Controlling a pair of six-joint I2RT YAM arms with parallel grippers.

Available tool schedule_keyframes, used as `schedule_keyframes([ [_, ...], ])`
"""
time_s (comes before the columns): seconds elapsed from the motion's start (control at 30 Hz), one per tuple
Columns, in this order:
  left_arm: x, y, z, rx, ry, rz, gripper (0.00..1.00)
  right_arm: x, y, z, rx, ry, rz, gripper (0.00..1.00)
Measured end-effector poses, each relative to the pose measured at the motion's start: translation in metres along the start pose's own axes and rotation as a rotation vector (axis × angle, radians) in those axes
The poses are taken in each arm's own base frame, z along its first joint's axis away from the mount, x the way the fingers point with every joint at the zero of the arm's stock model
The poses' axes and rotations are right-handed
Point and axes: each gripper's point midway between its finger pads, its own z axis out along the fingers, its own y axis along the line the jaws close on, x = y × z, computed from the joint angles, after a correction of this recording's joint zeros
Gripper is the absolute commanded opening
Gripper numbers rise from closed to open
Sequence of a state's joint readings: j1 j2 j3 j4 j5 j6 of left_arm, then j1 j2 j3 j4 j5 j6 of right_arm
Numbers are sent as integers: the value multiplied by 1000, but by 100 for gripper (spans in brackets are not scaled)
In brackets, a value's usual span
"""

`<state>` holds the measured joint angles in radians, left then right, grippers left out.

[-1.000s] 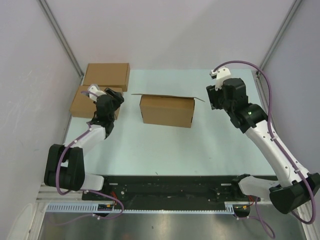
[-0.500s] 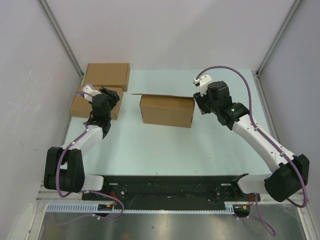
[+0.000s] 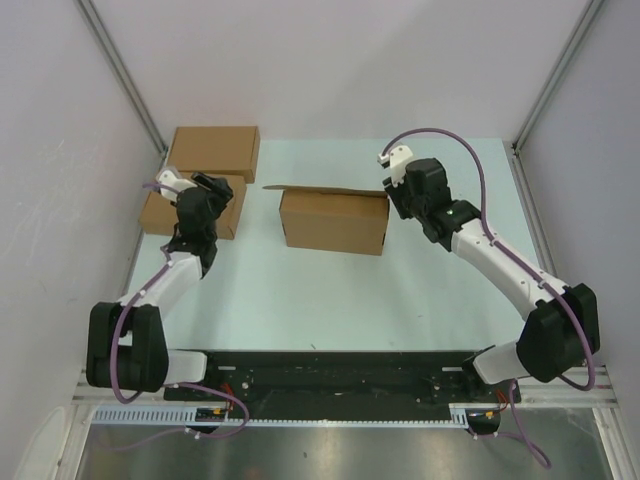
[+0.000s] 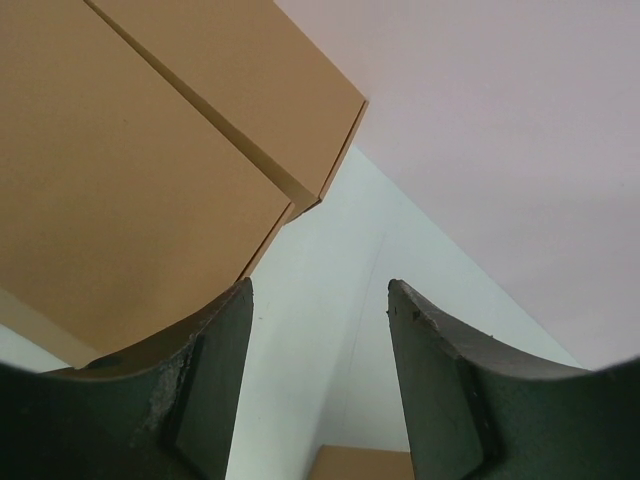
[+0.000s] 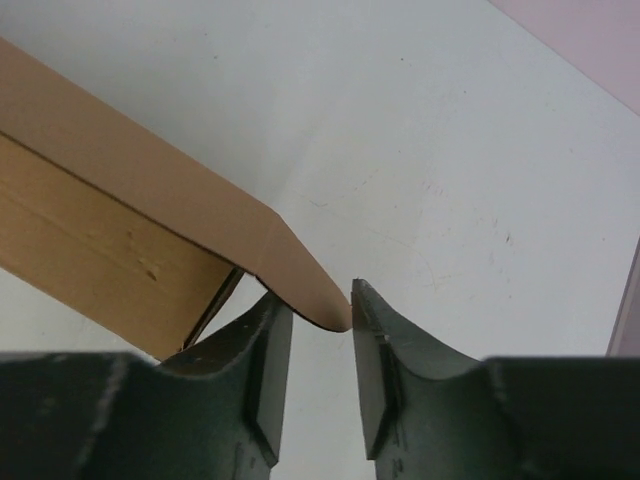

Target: Fold the paper box

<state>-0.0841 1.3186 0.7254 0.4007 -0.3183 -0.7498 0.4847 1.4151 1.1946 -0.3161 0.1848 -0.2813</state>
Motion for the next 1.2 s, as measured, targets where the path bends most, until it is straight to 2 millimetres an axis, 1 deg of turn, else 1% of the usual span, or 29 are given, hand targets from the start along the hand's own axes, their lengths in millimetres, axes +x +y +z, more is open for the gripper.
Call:
schedule_keyframes([
  [0.07,-5,-3,-1,8,-11,-2,61,1,-2,3,7,1,0,27],
  [0.3,-17,-20,0,69,-28,36,62,0,-8,6,21,-5,7,21],
  [0.47,-21,-39,-4,183,-26,144,64,-1,-9,7,22,-9,5,18],
  [0.6,-29,-61,-15,317,-40,266,66,-2,-10,7,30,-15,6,15],
  [0.7,-39,-85,-33,453,-73,350,66,-4,-10,7,37,-20,6,12],
  [0.77,-41,-98,-46,542,-94,401,66,-5,-9,7,41,-24,4,10],
  [0.87,-34,-115,-62,657,-99,488,66,-6,-10,6,56,-26,6,9],
  [0.97,-13,-137,-81,790,-75,577,65,-7,-10,6,65,-26,9,9],
  [1.03,3,-147,-93,874,-46,623,65,-7,-11,6,70,-26,10,9],
  [1.1,13,-149,-99,912,-29,664,65,-6,-12,6,74,-25,13,8],
  [1.2,29,-145,-101,932,11,745,65,-6,-12,6,77,-25,21,9],
])
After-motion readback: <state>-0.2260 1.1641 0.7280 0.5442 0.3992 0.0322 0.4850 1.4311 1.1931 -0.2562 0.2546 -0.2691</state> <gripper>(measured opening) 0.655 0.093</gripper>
